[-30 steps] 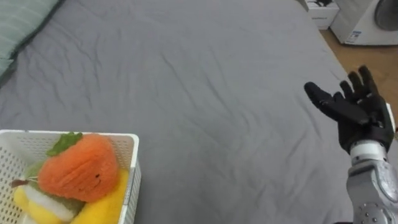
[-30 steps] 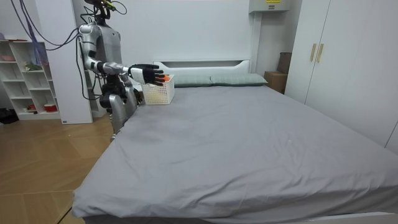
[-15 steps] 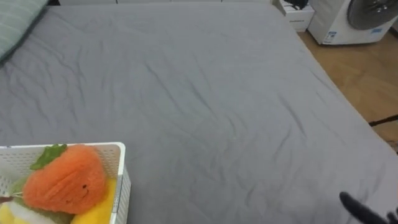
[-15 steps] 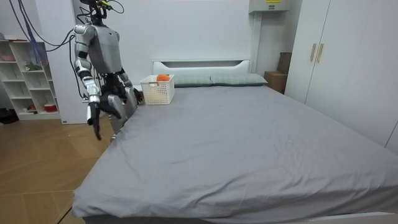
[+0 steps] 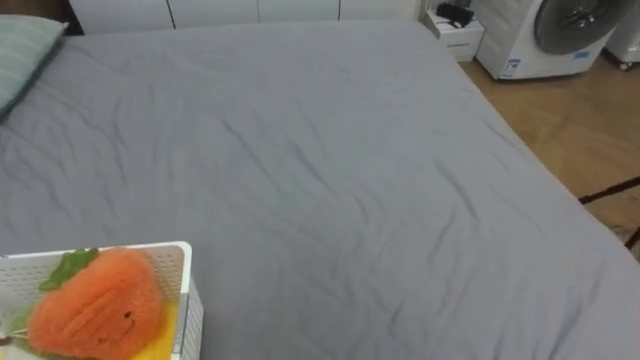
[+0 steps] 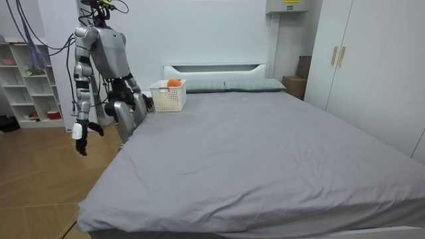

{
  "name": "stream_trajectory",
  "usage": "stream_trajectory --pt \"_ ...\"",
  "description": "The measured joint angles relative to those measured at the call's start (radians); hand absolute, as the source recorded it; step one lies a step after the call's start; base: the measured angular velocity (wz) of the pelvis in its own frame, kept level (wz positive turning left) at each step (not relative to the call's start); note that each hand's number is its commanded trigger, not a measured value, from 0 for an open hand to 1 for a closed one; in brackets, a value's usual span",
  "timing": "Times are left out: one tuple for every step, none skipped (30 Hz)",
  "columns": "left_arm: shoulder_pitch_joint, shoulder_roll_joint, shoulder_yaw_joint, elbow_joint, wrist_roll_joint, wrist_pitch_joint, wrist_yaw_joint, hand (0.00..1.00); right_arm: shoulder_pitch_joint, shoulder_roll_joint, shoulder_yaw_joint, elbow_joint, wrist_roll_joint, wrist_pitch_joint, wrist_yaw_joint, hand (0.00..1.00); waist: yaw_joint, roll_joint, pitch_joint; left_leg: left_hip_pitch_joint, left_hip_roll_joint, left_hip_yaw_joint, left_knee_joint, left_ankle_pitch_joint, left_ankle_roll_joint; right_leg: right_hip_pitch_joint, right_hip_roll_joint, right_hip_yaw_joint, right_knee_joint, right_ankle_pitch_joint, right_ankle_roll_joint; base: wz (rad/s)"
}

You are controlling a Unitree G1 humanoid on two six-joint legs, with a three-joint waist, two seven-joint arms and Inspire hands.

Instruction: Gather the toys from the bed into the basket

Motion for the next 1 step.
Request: stream_trajectory --pt "-0.003 0.001 -0.01 0.0 0.025 0.011 0.001 0.0 -0.022 0.001 0.024 0.001 -0.047 0.014 0.007 0.0 0.003 0.002 0.0001 0.0 0.0 0.0 0.001 0.0 0.0 0.0 0.001 0.0 -0.001 0.001 0.0 0.0"
